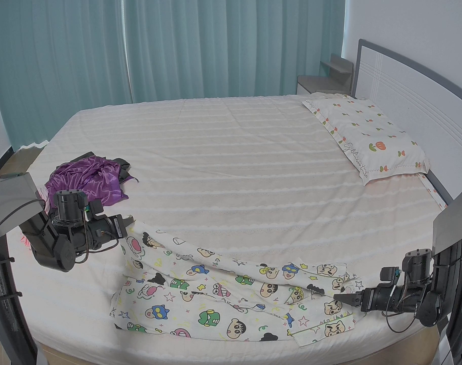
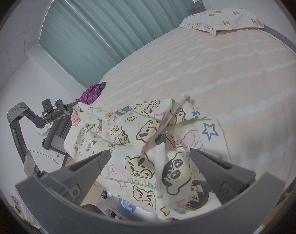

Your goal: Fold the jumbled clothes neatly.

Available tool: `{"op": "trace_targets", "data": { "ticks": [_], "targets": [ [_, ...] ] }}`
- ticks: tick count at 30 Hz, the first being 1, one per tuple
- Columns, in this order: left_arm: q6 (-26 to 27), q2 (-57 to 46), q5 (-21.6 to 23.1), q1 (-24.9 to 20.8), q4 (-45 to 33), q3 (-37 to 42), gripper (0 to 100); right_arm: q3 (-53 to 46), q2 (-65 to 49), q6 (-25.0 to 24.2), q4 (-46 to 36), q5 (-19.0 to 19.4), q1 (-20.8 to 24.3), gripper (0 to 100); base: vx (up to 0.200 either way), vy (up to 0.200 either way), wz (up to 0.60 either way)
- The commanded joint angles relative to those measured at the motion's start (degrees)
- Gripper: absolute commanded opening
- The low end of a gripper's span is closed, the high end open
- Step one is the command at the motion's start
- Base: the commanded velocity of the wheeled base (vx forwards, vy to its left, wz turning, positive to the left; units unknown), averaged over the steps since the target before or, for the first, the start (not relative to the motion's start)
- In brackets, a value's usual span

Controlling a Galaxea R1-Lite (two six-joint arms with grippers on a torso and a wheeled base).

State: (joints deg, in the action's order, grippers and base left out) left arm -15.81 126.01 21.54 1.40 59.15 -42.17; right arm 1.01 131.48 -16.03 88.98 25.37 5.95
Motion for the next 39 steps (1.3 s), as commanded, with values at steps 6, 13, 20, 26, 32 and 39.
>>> {"op": "trace_targets", "data": {
  "ticks": [6, 13, 20, 26, 32, 39],
  "targets": [
    [-1.33, 0.46, -0.80, -1.67, 0.62, -0.28, 0, -0.40, 0.45, -0.05, 1.02, 0.03, 0.03, 100, 0.000, 0.000, 0.00],
    [-1.85, -1.30, -0.10, -1.23, 3.87, 6.04, 0, 2.15, 0.80, -3.92, 1.02, -0.50, 0.73, 100, 0.000, 0.000, 0.00],
    [-2.12, -1.30, -0.10, -1.23, 6.86, 8.77, 0, 8.57, 0.01, -14.38, 1.02, -5.59, 3.98, 100, 0.000, 0.000, 0.00],
    [-2.12, -1.47, -0.18, -1.14, 7.12, 9.21, 0, 12.26, 3.96, -14.56, 0.76, -8.05, 4.51, 100, 0.000, 0.000, 0.00],
    [-2.12, -1.39, -0.18, -1.23, 7.12, 9.30, 0, 12.44, 3.44, -14.56, -1.44, -8.14, 6.18, 100, 0.000, 0.000, 0.00],
    [-2.03, -1.47, -0.27, -1.31, 7.21, 9.56, 0, 11.91, 0.36, -14.56, -6.36, -8.58, 7.85, 100, 0.000, 0.000, 0.00]
  ]
}}
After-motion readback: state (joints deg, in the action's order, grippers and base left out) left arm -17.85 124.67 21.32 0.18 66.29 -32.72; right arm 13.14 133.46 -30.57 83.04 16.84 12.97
